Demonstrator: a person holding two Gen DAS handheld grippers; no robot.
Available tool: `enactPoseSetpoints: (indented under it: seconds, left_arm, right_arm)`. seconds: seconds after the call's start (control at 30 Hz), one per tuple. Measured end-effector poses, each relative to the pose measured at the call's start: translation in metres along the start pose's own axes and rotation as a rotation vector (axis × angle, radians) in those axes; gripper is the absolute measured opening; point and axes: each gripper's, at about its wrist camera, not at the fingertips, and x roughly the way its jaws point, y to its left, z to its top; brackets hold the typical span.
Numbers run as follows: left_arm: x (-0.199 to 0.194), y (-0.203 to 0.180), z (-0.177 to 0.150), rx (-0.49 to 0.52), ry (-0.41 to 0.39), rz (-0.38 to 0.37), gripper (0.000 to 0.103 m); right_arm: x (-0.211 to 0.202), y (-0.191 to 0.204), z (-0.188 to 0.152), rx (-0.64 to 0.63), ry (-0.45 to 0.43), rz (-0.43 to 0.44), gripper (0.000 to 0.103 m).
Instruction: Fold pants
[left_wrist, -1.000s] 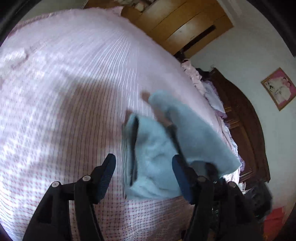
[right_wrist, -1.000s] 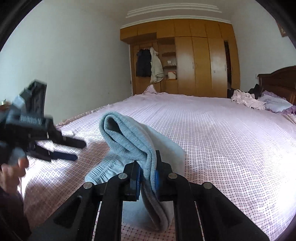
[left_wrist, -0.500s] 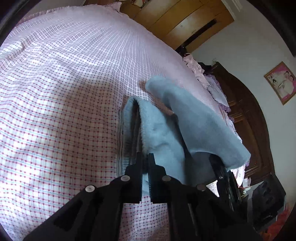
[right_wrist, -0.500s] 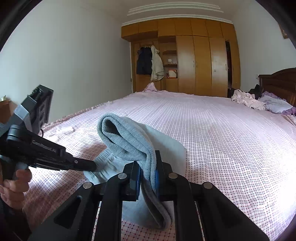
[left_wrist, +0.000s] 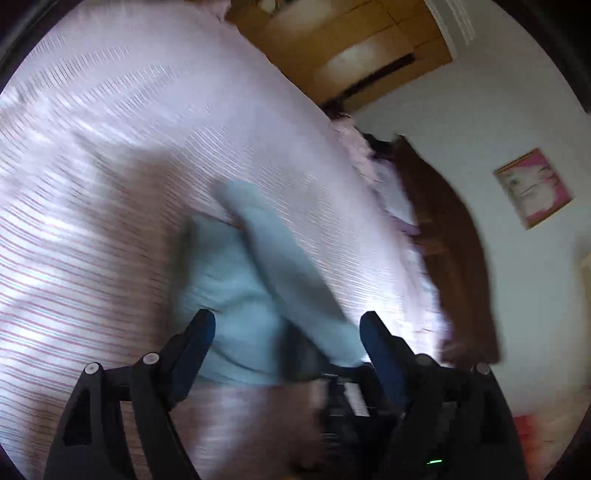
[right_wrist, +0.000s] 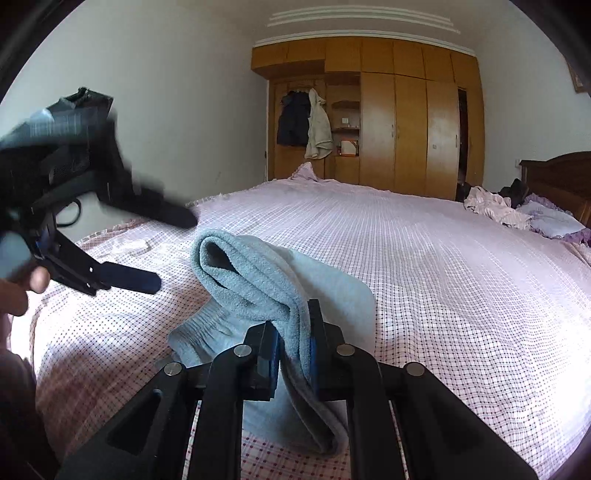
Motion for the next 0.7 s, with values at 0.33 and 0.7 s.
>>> enactPoseSetpoints:
  seconds: [0.33, 0.7]
  left_arm:
    - [0.033, -0.008, 0.015, -0.015, 0.059, -0.009, 0.083]
    - [0.035, -0.026, -0.013, 0.095, 0.065, 0.172, 0.017]
  right_arm:
    - [0.002, 0.028, -0.018, -0.165, 0.000, -0.050, 0.005]
    - [0.005, 0.034, -0.025, -0.162, -0.008, -0.089, 0.014]
